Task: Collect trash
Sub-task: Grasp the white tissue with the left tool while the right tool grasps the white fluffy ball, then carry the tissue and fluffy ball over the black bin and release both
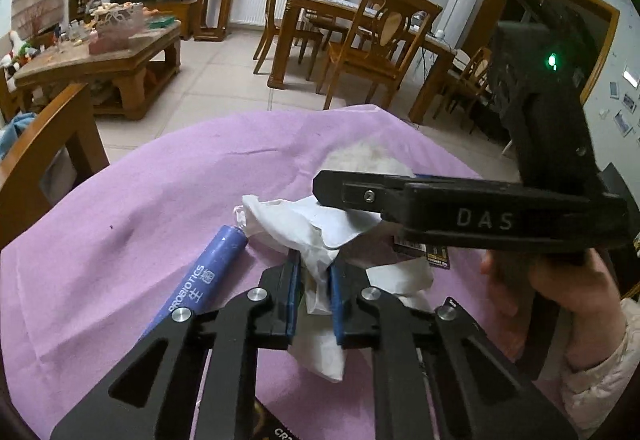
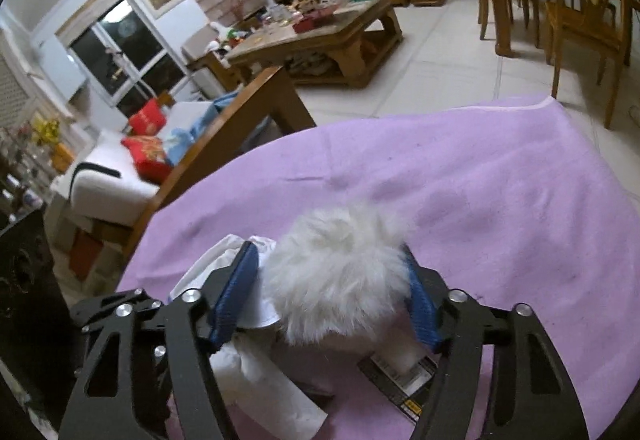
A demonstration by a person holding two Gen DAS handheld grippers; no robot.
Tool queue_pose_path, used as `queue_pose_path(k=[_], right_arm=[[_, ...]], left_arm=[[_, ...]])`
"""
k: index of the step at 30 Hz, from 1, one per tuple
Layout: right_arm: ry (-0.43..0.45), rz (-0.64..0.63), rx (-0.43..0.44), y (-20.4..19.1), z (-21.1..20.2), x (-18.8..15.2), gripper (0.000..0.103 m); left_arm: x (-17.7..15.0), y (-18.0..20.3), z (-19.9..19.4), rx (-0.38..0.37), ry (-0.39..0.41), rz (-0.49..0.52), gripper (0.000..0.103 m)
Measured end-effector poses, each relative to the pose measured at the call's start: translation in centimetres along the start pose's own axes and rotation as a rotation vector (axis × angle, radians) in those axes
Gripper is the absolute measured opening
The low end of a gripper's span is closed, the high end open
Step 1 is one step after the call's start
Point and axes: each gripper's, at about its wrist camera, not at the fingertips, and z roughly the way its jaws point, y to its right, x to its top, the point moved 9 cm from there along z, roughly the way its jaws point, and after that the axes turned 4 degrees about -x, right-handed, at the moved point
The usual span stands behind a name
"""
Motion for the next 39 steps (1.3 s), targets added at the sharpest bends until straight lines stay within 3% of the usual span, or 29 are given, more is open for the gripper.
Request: queue_pose_path(k=[2, 8, 13, 18, 26, 39], right_arm=[[0.019, -0.001, -0.024, 0.3, -0.7, 0.0, 0.043], [0.114, 0.039, 0.031, 0.4, -5.3, -0.7, 0.042], [0.23, 0.072, 0.069, 1.2, -11.6, -1.0, 0.041], [0.342, 0.055, 0.009, 2.8, -18.2, -3.2, 0.041], [0.48, 0.118, -0.088, 8.9, -27.4, -7.5, 0.041], [0.708, 0.307, -0.313, 24.5, -42.9, -16.2, 0.042]], left_arm=[[0.2, 0.0, -0.4, -0.001, 0.012, -0.005, 0.011], [1.2, -0.3, -1.9, -0.027, 0.077, -0.047, 0.009], [2.2, 0.2, -4.8, -0.119, 0.202, -0.072, 0.009], [2.3, 1.3, -5.5, -0.147, 0.252, -0.061, 0.009], [2.5, 8.9, -6.2, -0.274, 0.276, 0.037, 0.009], [3.5, 26.2, -2.8, -0.465, 0.217, 0.229, 0.009]])
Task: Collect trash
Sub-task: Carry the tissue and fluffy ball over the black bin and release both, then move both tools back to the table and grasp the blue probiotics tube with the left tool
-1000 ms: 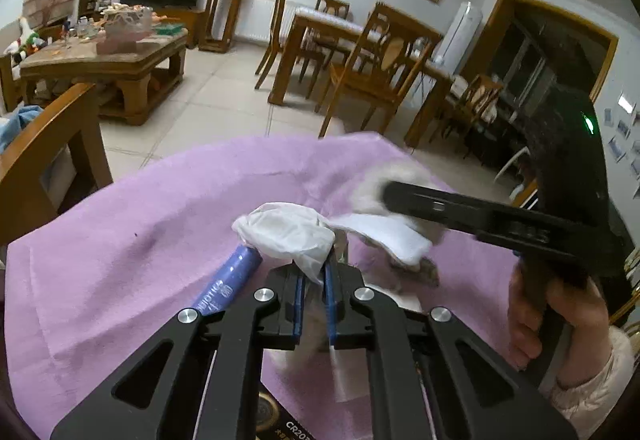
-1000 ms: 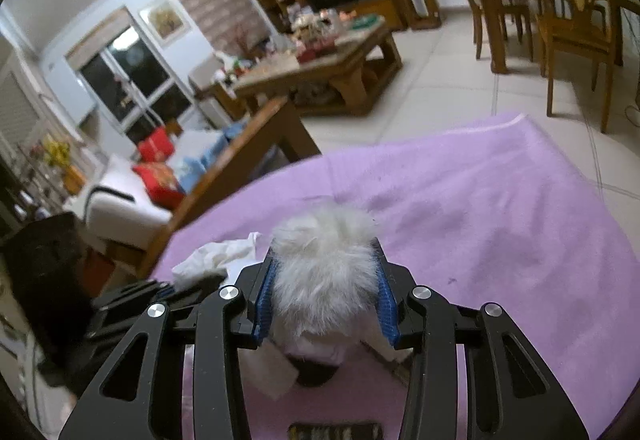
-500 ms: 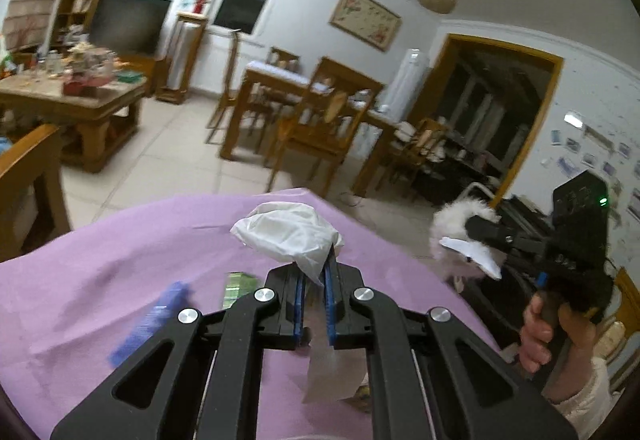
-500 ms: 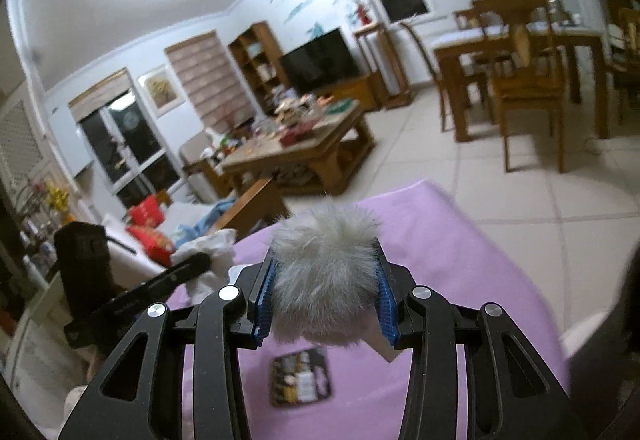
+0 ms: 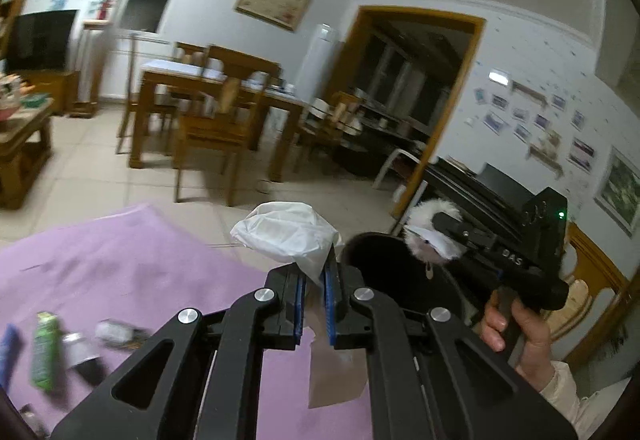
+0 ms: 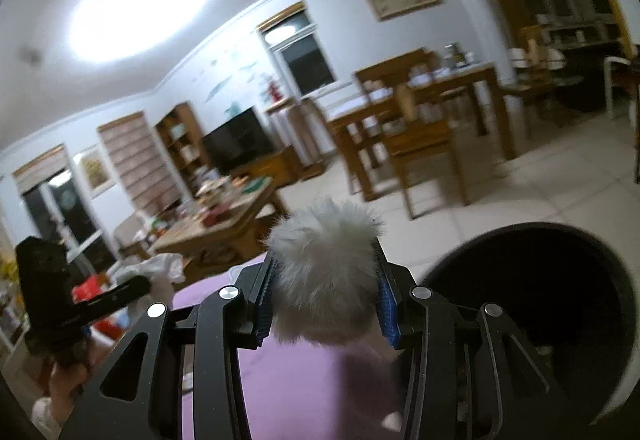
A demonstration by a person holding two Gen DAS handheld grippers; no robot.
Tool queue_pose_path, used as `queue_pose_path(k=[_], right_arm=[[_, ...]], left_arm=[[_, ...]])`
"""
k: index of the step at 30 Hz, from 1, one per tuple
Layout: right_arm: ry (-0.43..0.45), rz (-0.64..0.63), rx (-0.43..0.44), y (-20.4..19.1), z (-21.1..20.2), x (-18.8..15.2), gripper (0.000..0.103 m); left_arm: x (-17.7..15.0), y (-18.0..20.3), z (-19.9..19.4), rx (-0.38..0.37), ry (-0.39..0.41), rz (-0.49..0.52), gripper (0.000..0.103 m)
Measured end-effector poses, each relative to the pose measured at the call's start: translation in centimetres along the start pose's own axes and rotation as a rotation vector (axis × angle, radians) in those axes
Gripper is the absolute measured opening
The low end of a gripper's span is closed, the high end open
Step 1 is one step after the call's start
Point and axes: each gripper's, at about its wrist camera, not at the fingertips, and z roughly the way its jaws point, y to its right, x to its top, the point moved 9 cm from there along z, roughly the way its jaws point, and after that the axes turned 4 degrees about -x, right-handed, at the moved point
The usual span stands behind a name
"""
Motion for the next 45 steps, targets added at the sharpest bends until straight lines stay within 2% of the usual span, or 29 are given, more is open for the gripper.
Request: queue_pose_path(k=[9, 12, 17, 22, 26, 29, 30, 31, 32, 33, 34, 35, 36, 45], right_arm=[[0.041, 0.1, -0.127, 12.9, -3.3, 1.2, 0.042], [0.041, 0.127, -0.147, 15.7, -3.5, 1.0, 0.042], [0.033, 0.159, -0.166, 19.9, -3.6, 0.6, 0.042], [0.018, 0.175, -0.165, 21.7, -3.3, -0.4, 0.042], [0.002, 0.178, -0.155, 20.9, -2.0, -0.9, 0.042], [-0.023, 0.176, -0.14, 19.7, -1.3, -1.4, 0.049], [-0.038, 0.178, -0.128, 19.4, -0.5, -0.9, 0.061], [-0.047, 0.187, -0.115, 19.4, -0.2, -1.1, 0.082], [-0.045, 0.193, -0.108, 19.0, -0.2, -1.0, 0.092], [-0.029, 0.194, -0.102, 18.9, -0.2, -0.9, 0.098], [-0.025, 0.187, -0.111, 18.8, -0.2, -0.8, 0.098], [-0.025, 0.182, -0.117, 18.5, -0.2, -0.8, 0.098], [-0.026, 0.179, -0.121, 18.3, -0.1, -0.8, 0.098], [-0.056, 0.196, -0.126, 15.8, 0.0, -2.2, 0.098]], left_arm=[[-2.1, 7.9, 10.2, -0.138, -0.104, 0.066, 0.009], [-3.4, 9.8, 13.2, -0.177, -0.144, 0.076, 0.009], [-5.2, 11.3, 16.4, -0.191, -0.211, 0.102, 0.009], [-6.8, 11.9, 17.8, -0.187, -0.258, 0.12, 0.009], [-7.7, 12.2, 18.3, -0.176, -0.282, 0.141, 0.009], [-8.0, 12.4, 18.6, -0.155, -0.296, 0.169, 0.012], [-8.2, 12.4, 18.6, -0.143, -0.303, 0.182, 0.013], [-8.4, 12.2, 18.7, -0.128, -0.312, 0.193, 0.022], [-8.5, 12.2, 18.7, -0.115, -0.317, 0.199, 0.034], [-8.4, 12.1, 18.5, -0.1, -0.314, 0.204, 0.07], [-8.2, 12.0, 18.4, -0.084, -0.297, 0.209, 0.098], [-7.6, 11.8, 17.5, -0.059, -0.239, 0.221, 0.097], [-7.3, 11.9, 17.2, -0.055, -0.221, 0.23, 0.098], [-6.8, 10.5, 14.2, -0.027, -0.215, 0.233, 0.098]])
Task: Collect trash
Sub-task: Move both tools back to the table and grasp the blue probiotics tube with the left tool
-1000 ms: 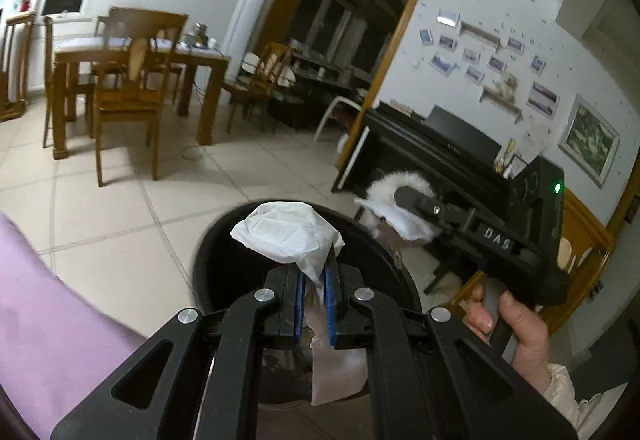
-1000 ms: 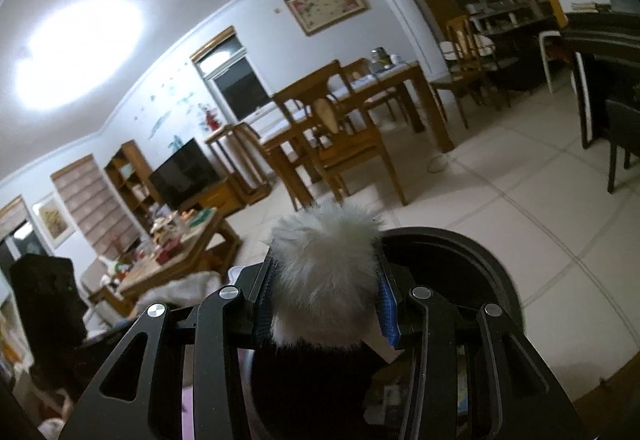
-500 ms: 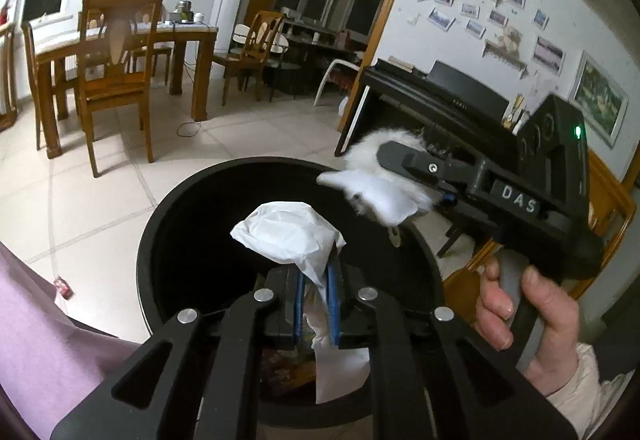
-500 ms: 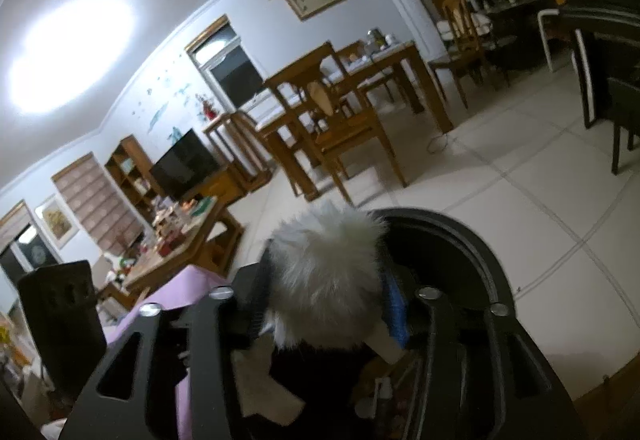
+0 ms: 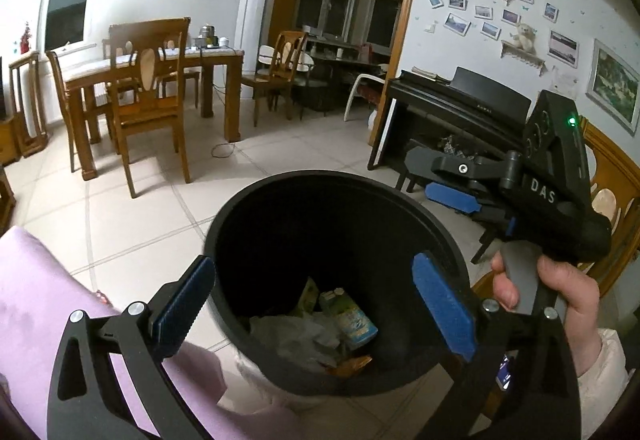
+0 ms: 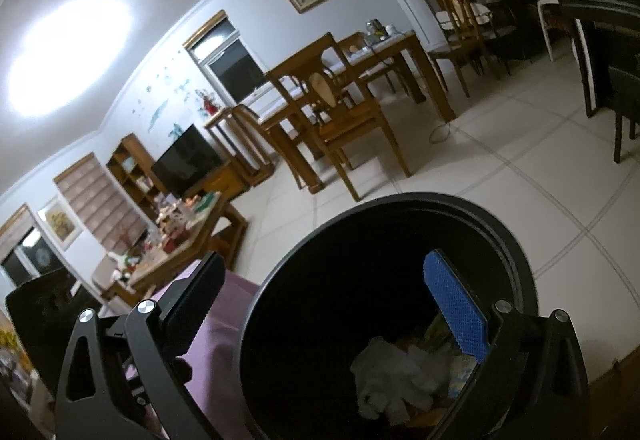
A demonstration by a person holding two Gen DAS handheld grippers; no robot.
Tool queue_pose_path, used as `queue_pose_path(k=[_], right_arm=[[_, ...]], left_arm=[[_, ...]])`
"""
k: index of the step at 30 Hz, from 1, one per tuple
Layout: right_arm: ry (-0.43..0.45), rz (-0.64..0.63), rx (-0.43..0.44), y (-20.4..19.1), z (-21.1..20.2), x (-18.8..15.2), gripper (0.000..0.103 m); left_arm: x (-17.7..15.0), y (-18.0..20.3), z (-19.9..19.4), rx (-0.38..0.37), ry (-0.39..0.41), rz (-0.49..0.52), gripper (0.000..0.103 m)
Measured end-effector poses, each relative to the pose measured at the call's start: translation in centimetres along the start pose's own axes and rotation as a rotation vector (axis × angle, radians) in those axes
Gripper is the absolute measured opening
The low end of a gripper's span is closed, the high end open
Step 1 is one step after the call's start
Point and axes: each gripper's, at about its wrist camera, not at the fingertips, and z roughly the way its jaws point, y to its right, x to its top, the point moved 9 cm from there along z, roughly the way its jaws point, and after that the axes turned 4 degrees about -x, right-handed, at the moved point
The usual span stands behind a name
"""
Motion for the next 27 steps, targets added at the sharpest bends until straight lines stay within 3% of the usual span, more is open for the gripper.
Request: queue_pose_path(k=[8, 14, 20, 27], right_arm=[[-0.042, -0.049, 0.023, -4.2, 1.5, -1.9, 0.098], [-0.107, -0.119, 0.059, -10.0, 3.8, -4.6, 0.098], [-0.188, -0.228, 0.121, -18.1, 6.4, -8.7, 0.098], [-0.27, -0.38, 0.195, -28.4, 9.3, -14.2, 0.098]], left_arm=[[-0.9, -3.9, -5.4, 0.07, 0.038, -0.056, 0.098], [-2.4, -10.0, -11.3, 0.167, 0.084, -0.156, 0.098], [-5.2, -16.9, -17.6, 0.273, 0.118, -0.273, 0.098], [-10.9, -26.8, -25.2, 0.473, 0.081, -0.421, 0.097]])
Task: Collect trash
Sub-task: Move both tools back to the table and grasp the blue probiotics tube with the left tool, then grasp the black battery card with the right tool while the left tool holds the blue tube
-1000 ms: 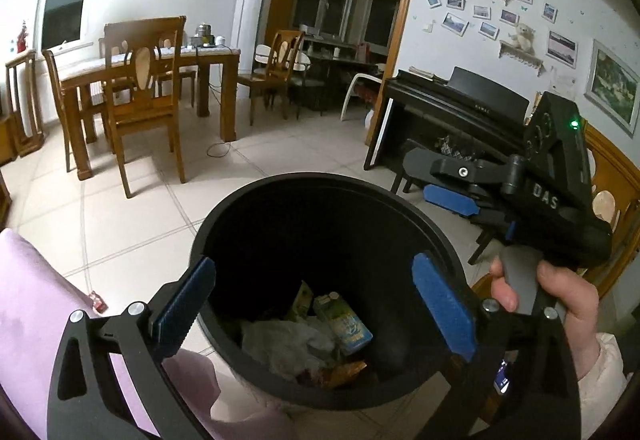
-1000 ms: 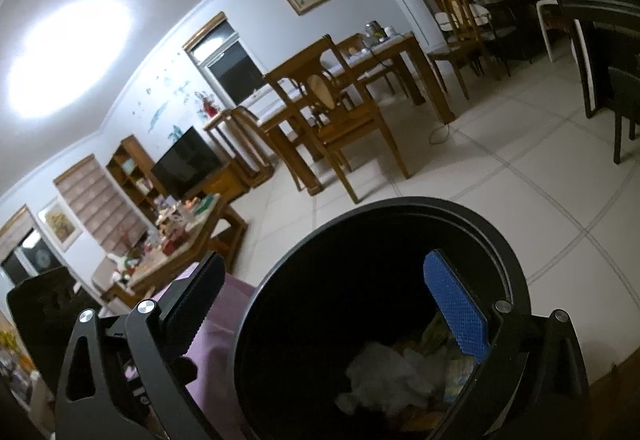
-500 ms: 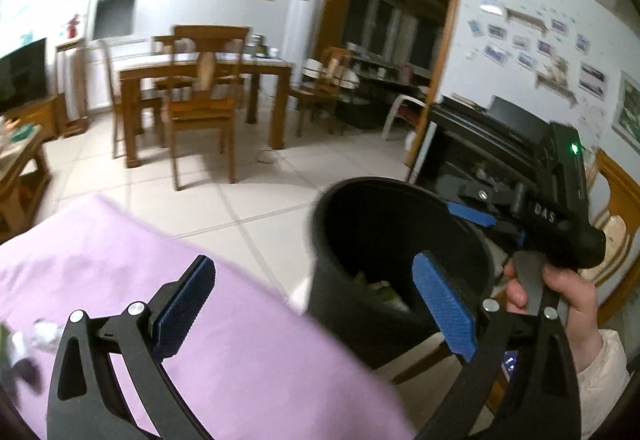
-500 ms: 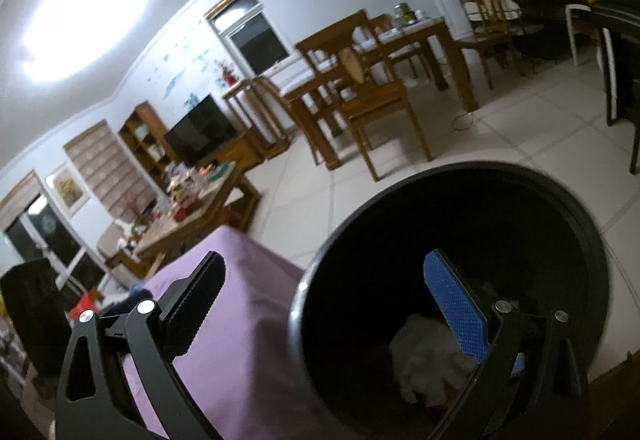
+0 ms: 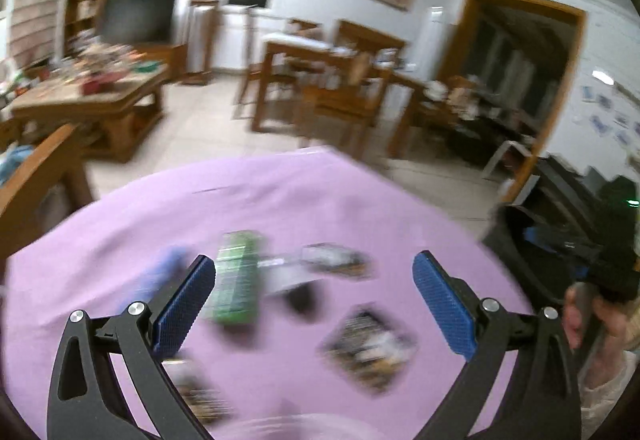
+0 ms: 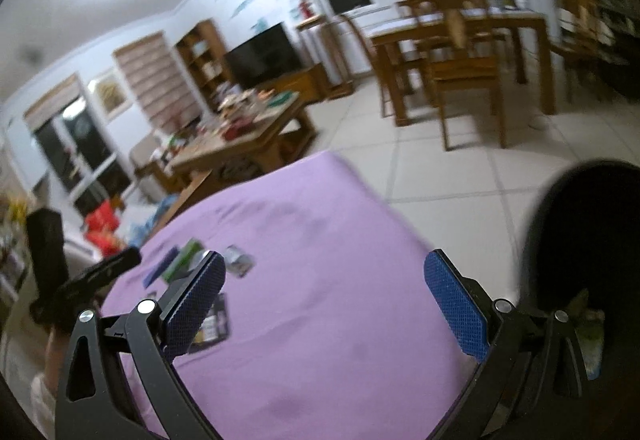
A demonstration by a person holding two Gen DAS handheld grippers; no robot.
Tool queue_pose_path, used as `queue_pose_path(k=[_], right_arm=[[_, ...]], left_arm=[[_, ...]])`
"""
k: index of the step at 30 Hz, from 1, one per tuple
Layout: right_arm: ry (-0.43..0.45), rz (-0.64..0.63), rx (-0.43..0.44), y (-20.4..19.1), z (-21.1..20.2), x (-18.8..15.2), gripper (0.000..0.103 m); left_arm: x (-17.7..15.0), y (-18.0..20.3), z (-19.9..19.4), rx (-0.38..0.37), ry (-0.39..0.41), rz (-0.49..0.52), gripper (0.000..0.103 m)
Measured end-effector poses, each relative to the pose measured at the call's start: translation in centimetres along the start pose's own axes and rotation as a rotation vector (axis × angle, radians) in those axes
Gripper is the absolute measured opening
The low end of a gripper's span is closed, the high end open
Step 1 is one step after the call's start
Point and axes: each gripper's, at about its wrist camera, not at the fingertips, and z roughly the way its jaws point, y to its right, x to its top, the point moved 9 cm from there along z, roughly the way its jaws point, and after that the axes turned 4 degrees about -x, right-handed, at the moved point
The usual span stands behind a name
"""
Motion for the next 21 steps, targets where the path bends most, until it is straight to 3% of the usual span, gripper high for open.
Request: queue_pose_path(k=[5, 7, 11, 13, 17, 19, 21], right_arm=[[-0.076, -0.13, 0.048, -7.8, 4.8, -0.7, 0.097], [-0.112, -0.167, 0.054, -10.1, 6.7, -1.2, 0.092], [-0.182, -0.229, 0.077, -13.4, 10.0, -2.0, 0.089], [-0.201, -0.269, 0.073, -14.6, 11.2, -2.1, 0.089], [-0.256, -0.353, -0.015, -15.3, 14.1, -2.6, 0.089], [-0.293, -0.375, -0.05, -14.7, 15.3, -3.0, 0.083], [-0.335, -0.397, -0.074, -14.2, 16.5, -3.8, 0.079]], left_arm=[[0.0, -5.8, 0.5, 0.133, -0.066, 0.009, 0.091], [-0.5, -7.1, 1.5, 0.157, -0.121, 0.033, 0.072], [-1.4, -8.3, 4.0, 0.157, -0.222, 0.051, 0.055], [-1.6, -9.0, 4.0, 0.166, -0.224, 0.073, 0.049], [-1.9, -10.0, 3.9, 0.194, -0.232, 0.12, 0.036], [-2.2, -10.3, 3.5, 0.208, -0.23, 0.129, 0.02], [-2.2, -10.7, 3.5, 0.202, -0.226, 0.118, 0.018]])
